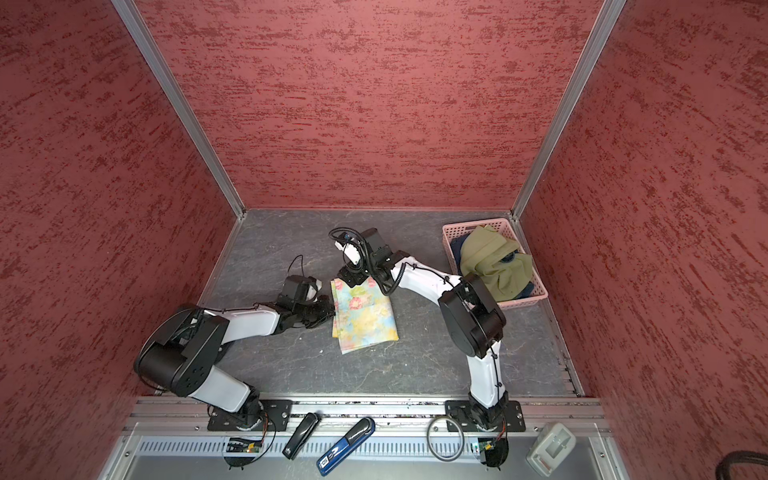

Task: Fold and stack skirts
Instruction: Smooth out the skirt at the center of the table.

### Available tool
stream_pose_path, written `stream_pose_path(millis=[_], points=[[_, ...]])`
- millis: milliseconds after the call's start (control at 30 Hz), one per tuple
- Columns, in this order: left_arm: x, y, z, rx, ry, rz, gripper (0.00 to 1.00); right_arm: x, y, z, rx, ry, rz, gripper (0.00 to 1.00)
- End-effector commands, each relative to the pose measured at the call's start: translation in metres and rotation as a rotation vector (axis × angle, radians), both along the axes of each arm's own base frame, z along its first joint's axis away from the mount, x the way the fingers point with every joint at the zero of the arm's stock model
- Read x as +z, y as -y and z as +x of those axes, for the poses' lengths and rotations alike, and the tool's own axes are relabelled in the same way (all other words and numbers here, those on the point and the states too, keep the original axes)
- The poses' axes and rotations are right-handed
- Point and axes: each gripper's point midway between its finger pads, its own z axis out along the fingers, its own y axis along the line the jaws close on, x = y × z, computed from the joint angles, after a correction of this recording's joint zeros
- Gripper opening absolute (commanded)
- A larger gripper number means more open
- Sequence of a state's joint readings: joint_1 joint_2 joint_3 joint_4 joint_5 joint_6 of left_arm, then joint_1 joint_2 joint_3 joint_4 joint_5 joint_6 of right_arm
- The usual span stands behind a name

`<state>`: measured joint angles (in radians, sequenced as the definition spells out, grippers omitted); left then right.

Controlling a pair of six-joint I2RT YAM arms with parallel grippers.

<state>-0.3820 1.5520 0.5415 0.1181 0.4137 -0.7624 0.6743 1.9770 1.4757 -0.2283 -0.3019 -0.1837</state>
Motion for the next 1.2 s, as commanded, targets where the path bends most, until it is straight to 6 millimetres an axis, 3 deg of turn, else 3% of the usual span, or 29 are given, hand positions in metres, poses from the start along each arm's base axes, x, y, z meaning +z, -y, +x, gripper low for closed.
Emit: stream_pose_path(millis=[0,367,533,667,900,1033,1100,1167], points=[[-0.001,0.001,0.000,-0.014,-0.003,0.001,0.00,-0.012,-0.007,-0.008,0.212,0.046,-0.050,0.82],[0.001,-0.004,0.004,-0.006,-0.013,0.008,0.00,-0.028,-0.025,0.001,0.363,0.107,-0.087,0.78],[0.001,-0.005,0.006,-0.002,-0.015,0.008,0.00,-0.025,-0.033,-0.015,0.425,0.065,-0.027,0.67],[0.002,-0.004,0.009,-0.001,-0.013,0.008,0.00,-0.036,-0.035,-0.030,0.456,0.028,-0.031,0.63],[0.004,-0.003,0.011,-0.007,-0.013,0.009,0.00,-0.046,-0.040,-0.032,0.464,0.011,-0.040,0.38],[0.006,-0.004,0.010,-0.009,-0.012,0.012,0.00,-0.039,-0.047,-0.027,0.464,0.025,-0.020,0.16],[0.005,-0.005,0.009,-0.008,-0.014,0.015,0.00,-0.036,-0.049,-0.023,0.455,0.038,-0.015,0.00],[0.004,-0.005,0.009,-0.007,-0.015,0.016,0.00,-0.031,-0.050,-0.019,0.449,0.052,-0.007,0.00]])
